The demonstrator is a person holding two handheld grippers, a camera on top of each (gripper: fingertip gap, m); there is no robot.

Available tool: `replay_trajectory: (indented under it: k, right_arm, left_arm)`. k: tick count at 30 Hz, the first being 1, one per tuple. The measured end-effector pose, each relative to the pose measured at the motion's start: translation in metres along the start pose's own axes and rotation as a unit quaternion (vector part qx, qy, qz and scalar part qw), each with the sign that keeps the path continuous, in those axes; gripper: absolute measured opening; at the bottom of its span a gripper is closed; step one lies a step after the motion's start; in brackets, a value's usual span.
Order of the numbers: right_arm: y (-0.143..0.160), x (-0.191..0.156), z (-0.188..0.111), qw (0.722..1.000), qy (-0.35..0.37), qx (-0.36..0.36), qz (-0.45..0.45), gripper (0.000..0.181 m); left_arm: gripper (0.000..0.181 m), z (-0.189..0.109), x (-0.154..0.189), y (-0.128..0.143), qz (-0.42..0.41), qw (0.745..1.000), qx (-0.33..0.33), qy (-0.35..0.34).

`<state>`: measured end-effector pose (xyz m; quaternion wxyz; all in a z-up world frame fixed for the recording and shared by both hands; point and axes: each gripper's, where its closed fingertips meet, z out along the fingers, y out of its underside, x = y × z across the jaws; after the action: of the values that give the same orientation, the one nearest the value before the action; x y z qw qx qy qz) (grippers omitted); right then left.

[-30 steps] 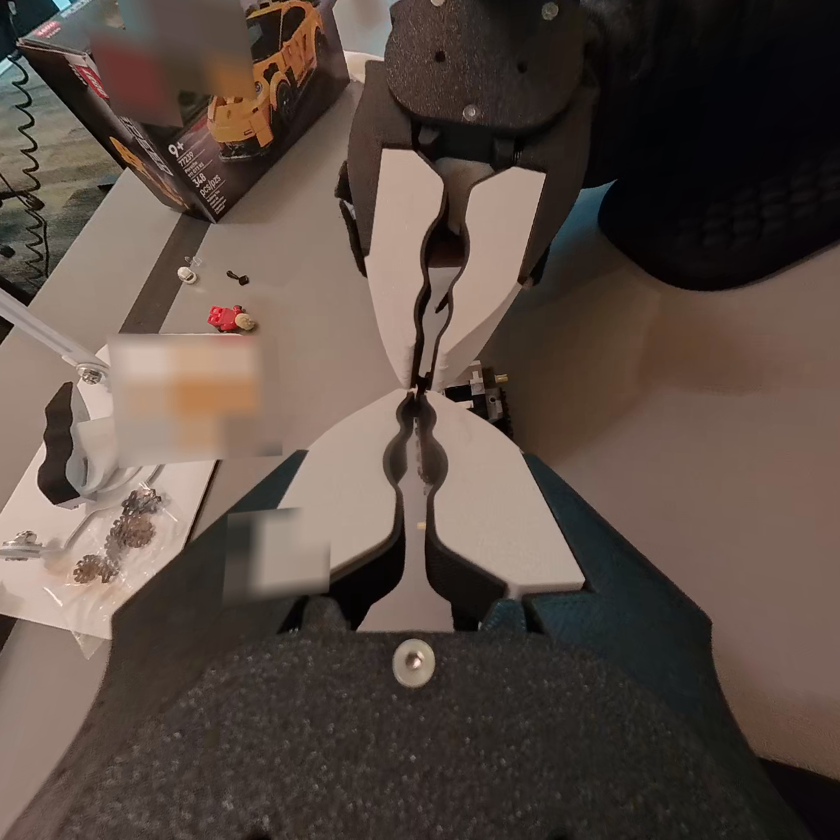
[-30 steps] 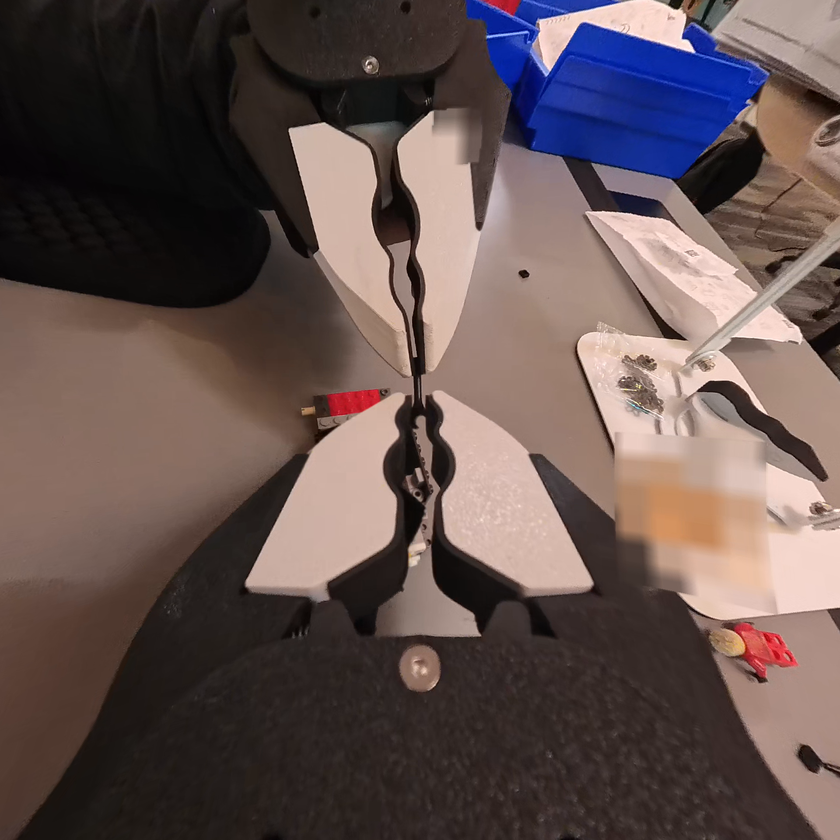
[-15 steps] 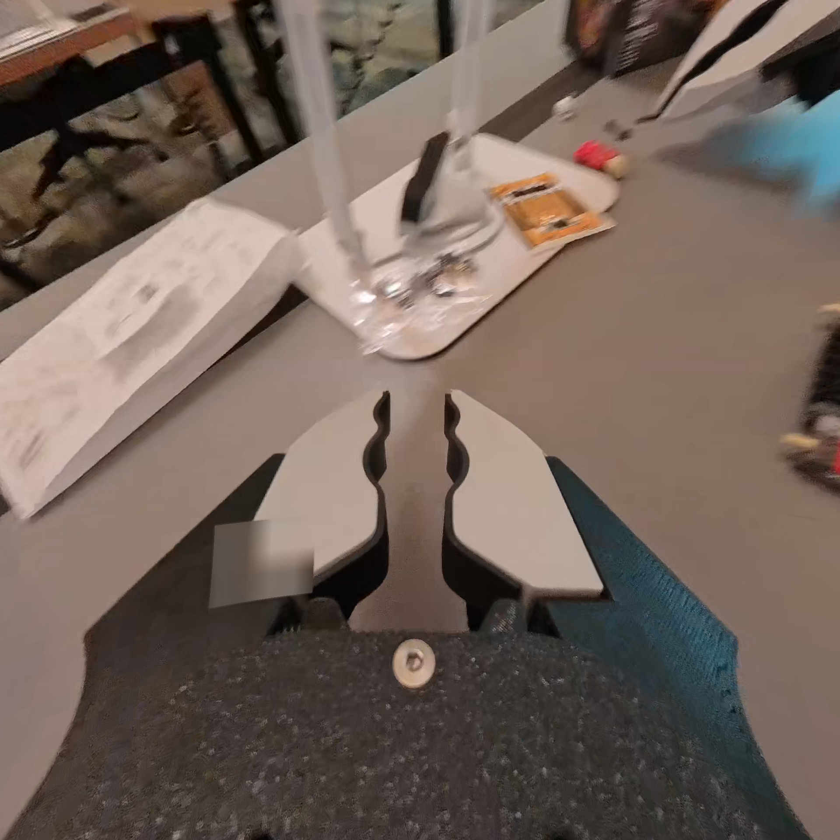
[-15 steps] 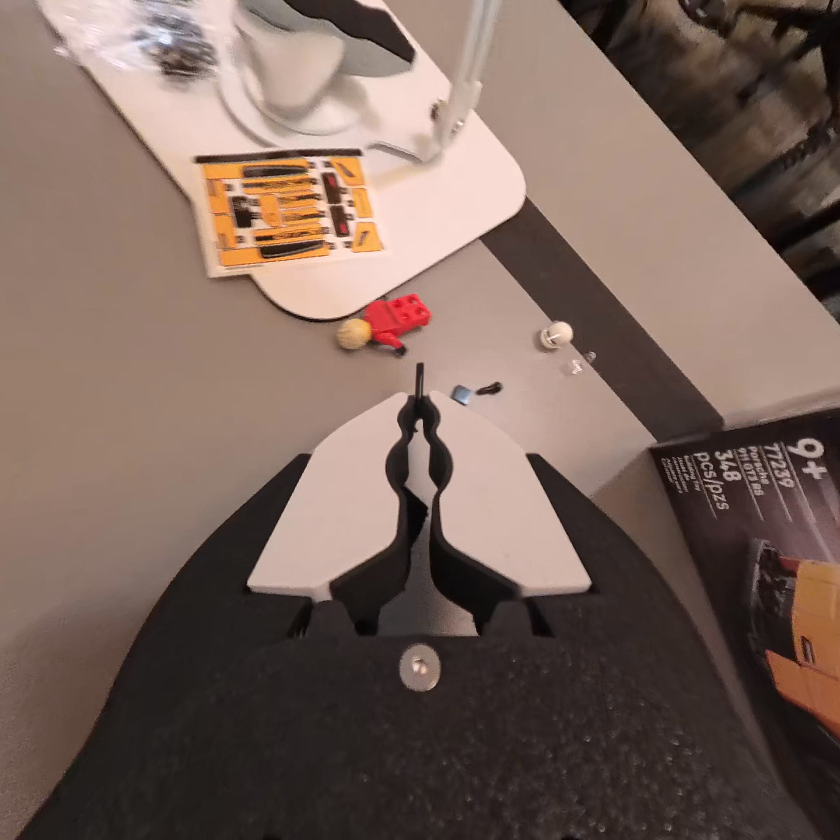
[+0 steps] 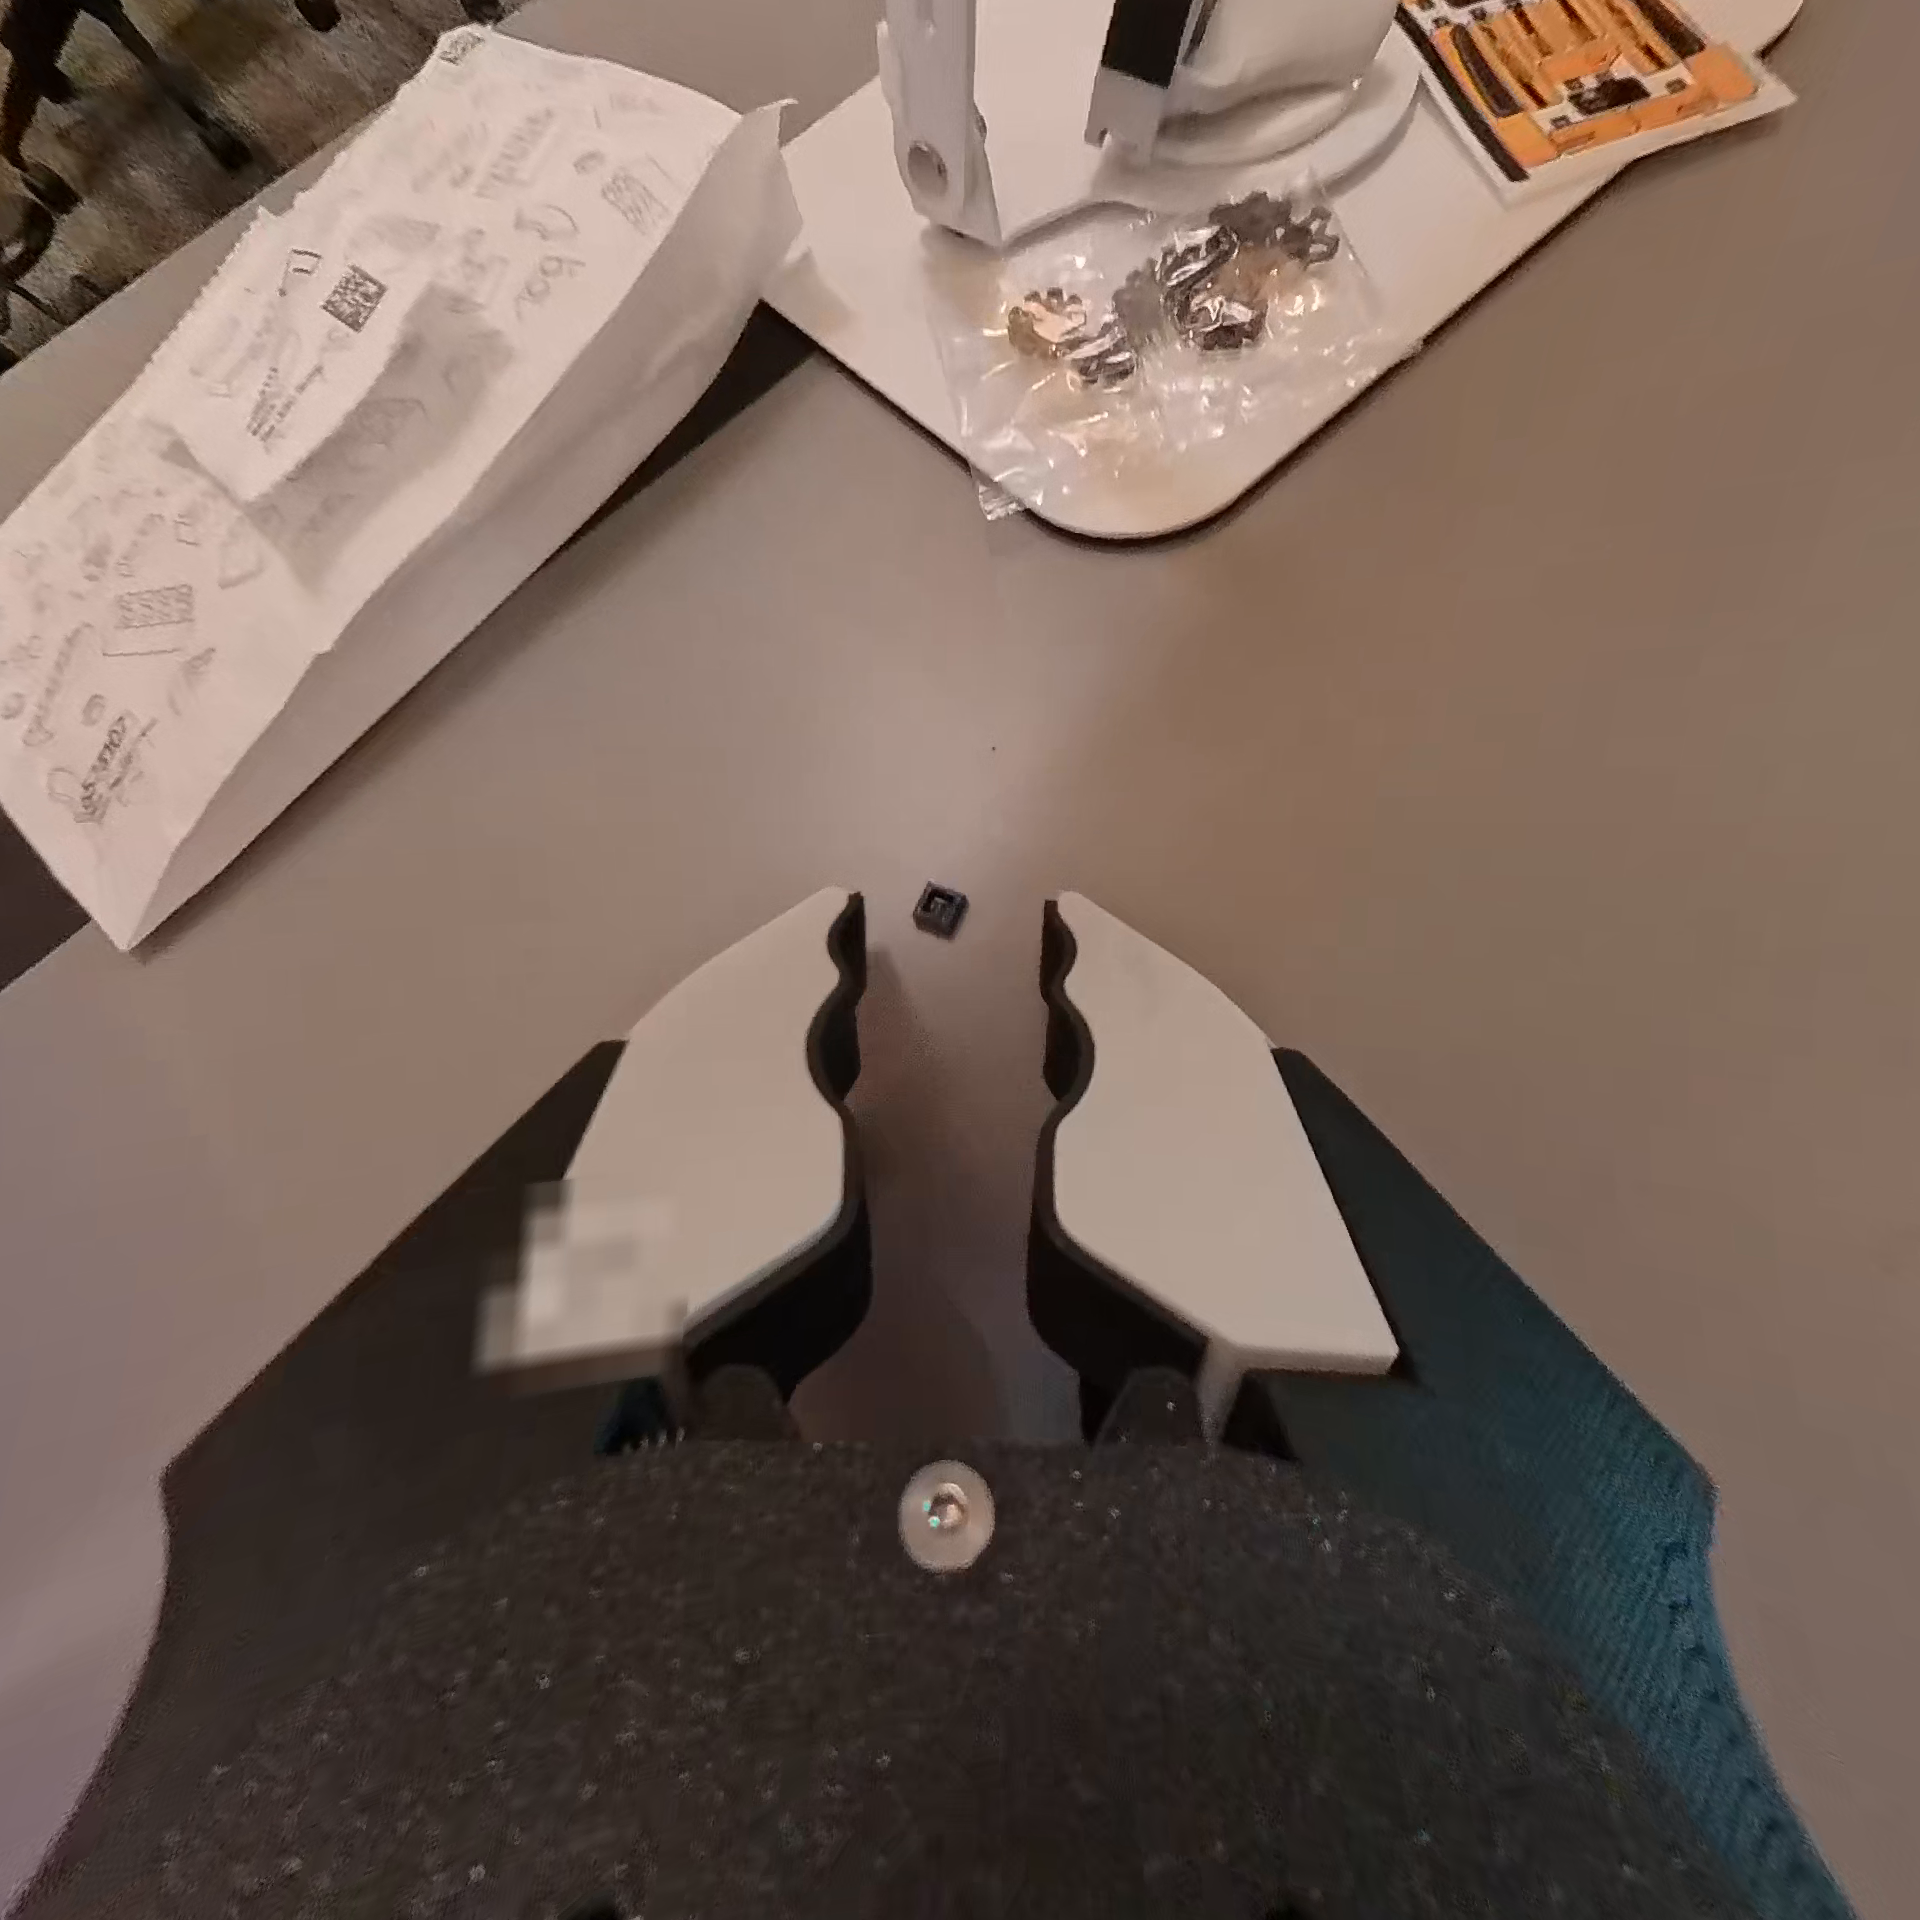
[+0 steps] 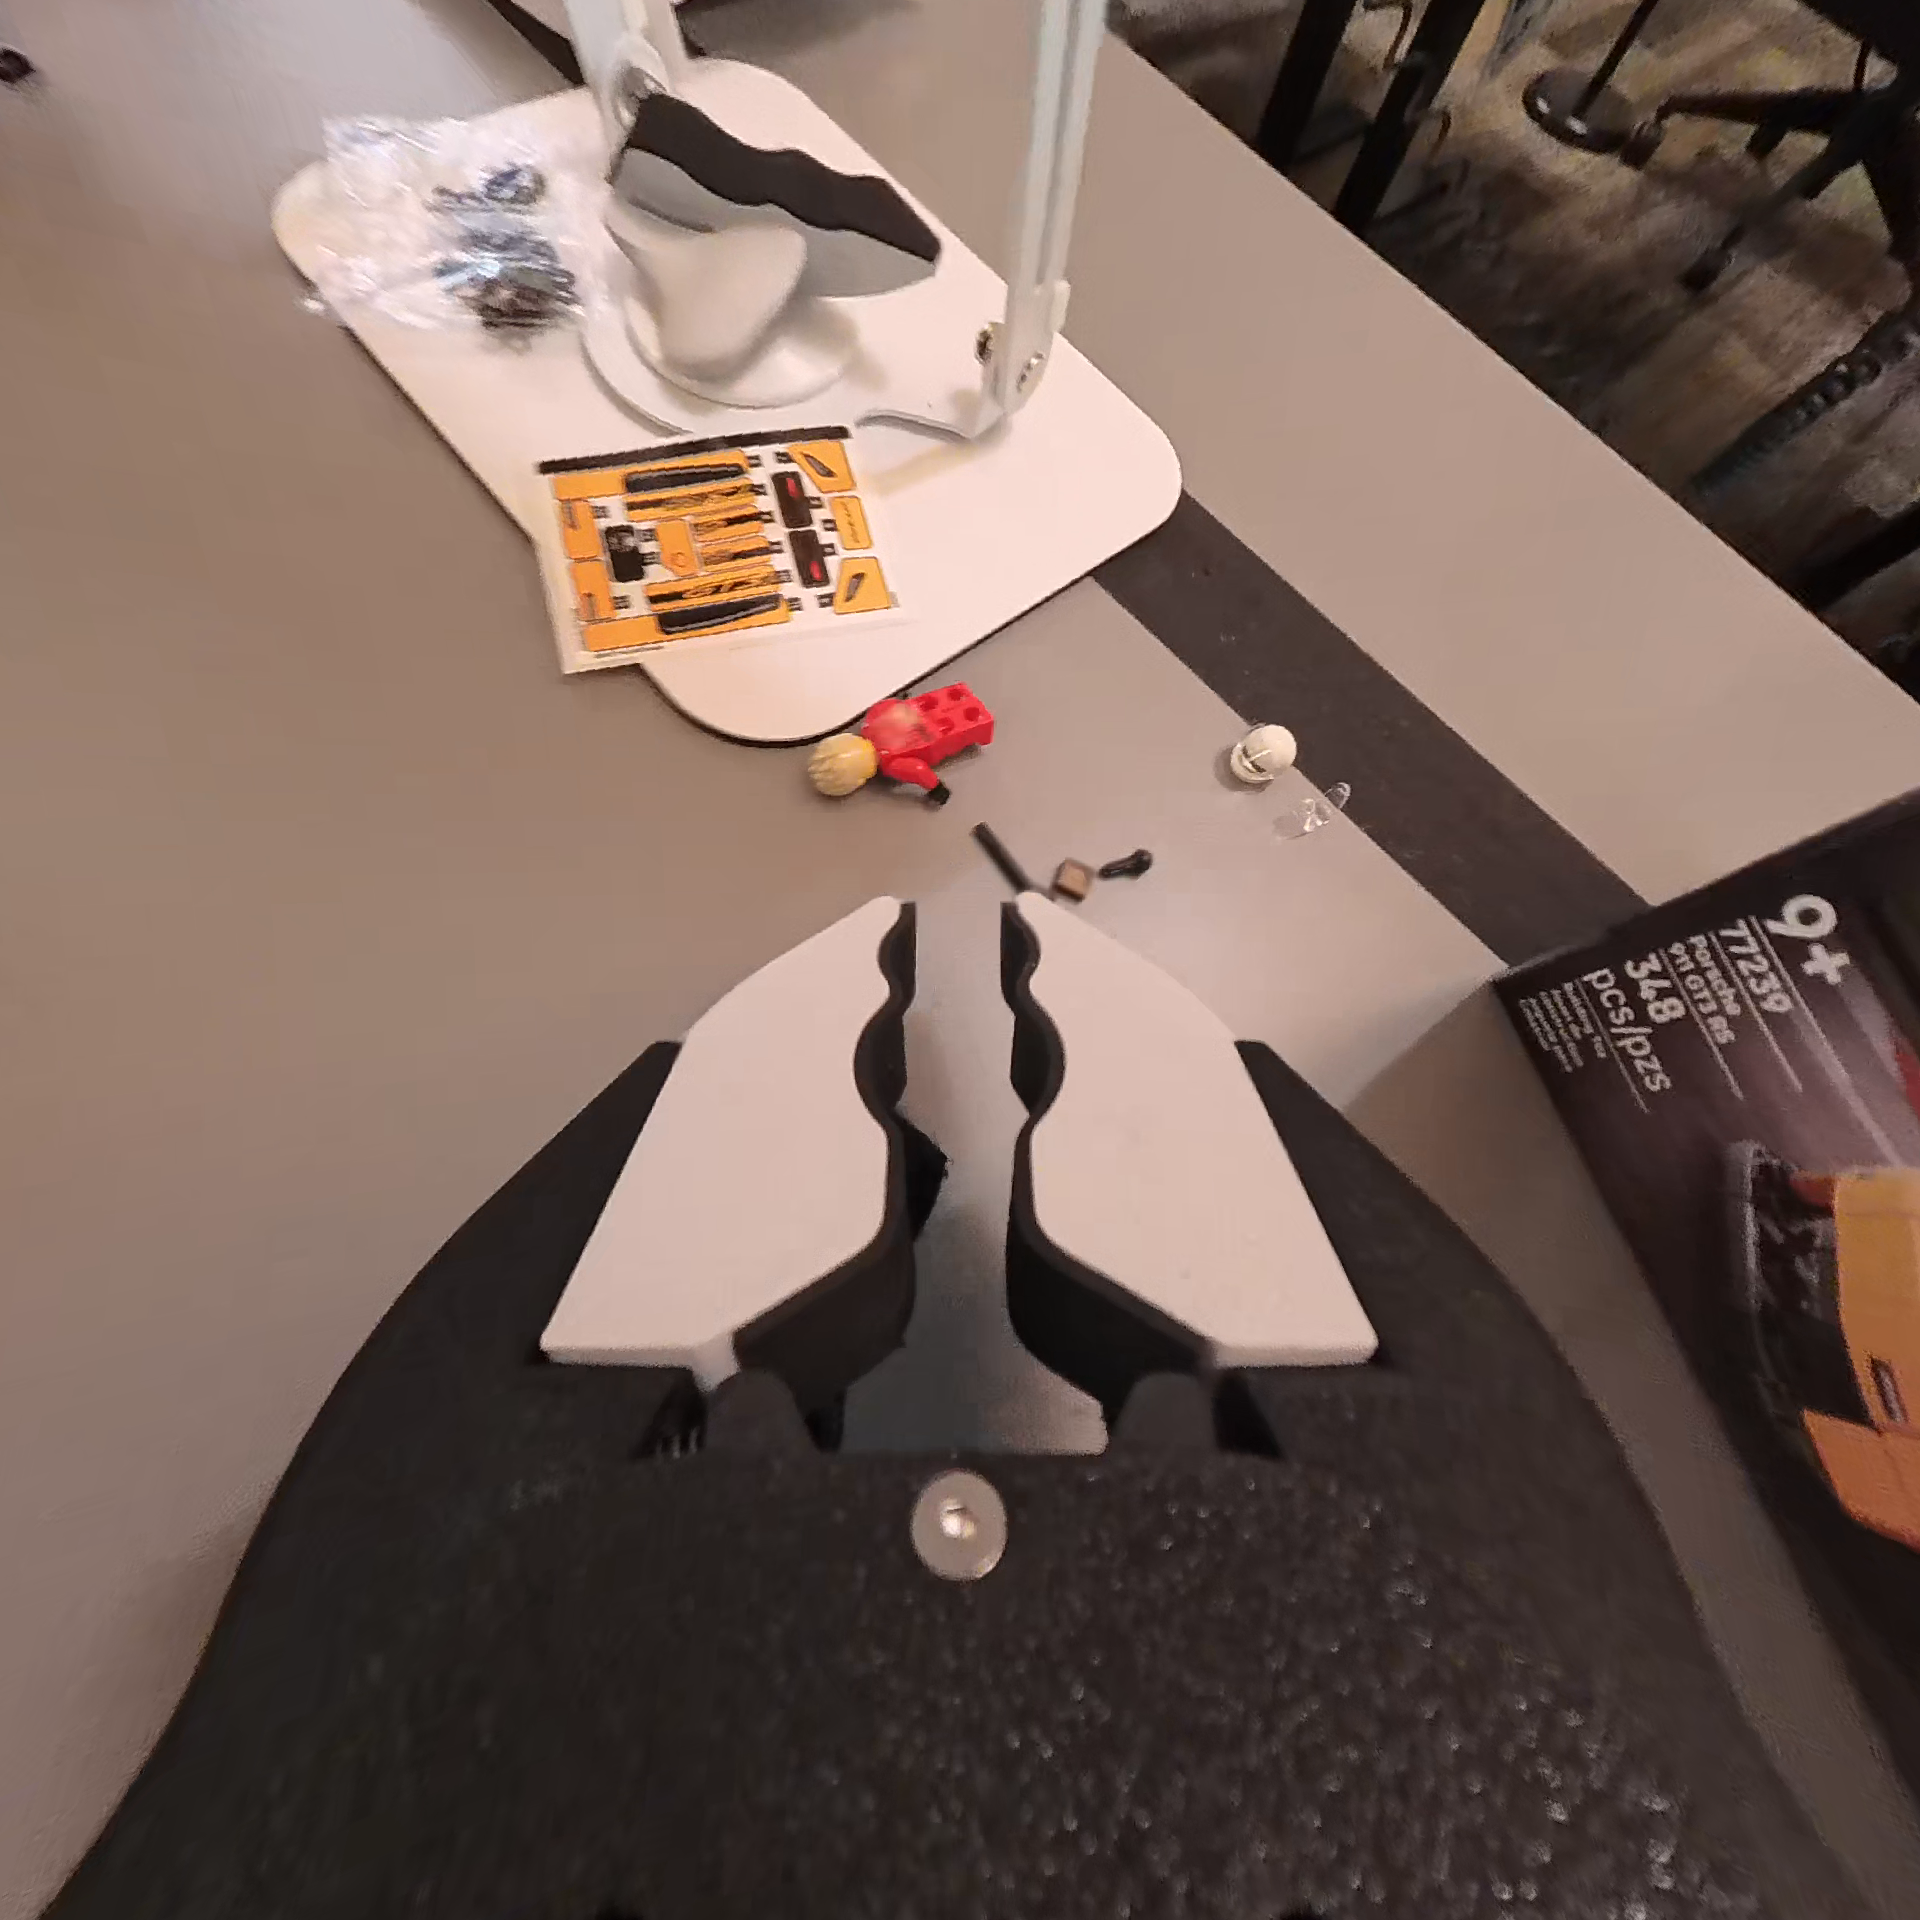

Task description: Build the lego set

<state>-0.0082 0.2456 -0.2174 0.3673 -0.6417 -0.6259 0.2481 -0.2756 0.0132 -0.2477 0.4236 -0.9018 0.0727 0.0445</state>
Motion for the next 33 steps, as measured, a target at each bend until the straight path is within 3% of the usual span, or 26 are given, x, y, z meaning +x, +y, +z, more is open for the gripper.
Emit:
replay_trajectory:
  k: [8,15,17,21,25,28,33]
  right_arm:
    - [-0.001,-0.038,-0.028,0.999,-0.036,0.029,-0.019,0.015]
    - [-0.019,-0.072,-0.033,0.996,-0.068,0.049,-0.032,0.014]
    - [-0.034,-0.093,-0.037,0.993,-0.088,0.071,-0.04,0.014]
    - [-0.066,-0.159,-0.045,0.974,-0.185,0.123,-0.037,0.015]
    - [-0.084,-0.202,-0.052,0.947,-0.287,0.139,0.045,0.02]
    - [-0.088,-0.208,-0.055,0.936,-0.311,0.149,0.071,0.019]
    - [-0.092,-0.215,-0.061,0.91,-0.364,0.152,0.125,0.009]
  left_arm:
    - [0.009,0.006,-0.004,0.002,-0.036,0.999,-0.031,0.007]
    - [0.007,0.007,0.003,0.001,-0.006,0.998,-0.055,0.007]
    - [0.007,0.006,0.035,-0.013,0.016,0.998,-0.016,0.064]
    - [0.007,-0.021,0.128,-0.081,0.124,0.971,0.123,0.164]
    - [0.008,-0.051,0.202,-0.121,0.267,0.929,0.207,0.153]
    - [0.007,-0.061,0.222,-0.129,0.326,0.906,0.242,0.12]
    - [0.008,-0.065,0.225,-0.131,0.364,0.89,0.261,0.087]
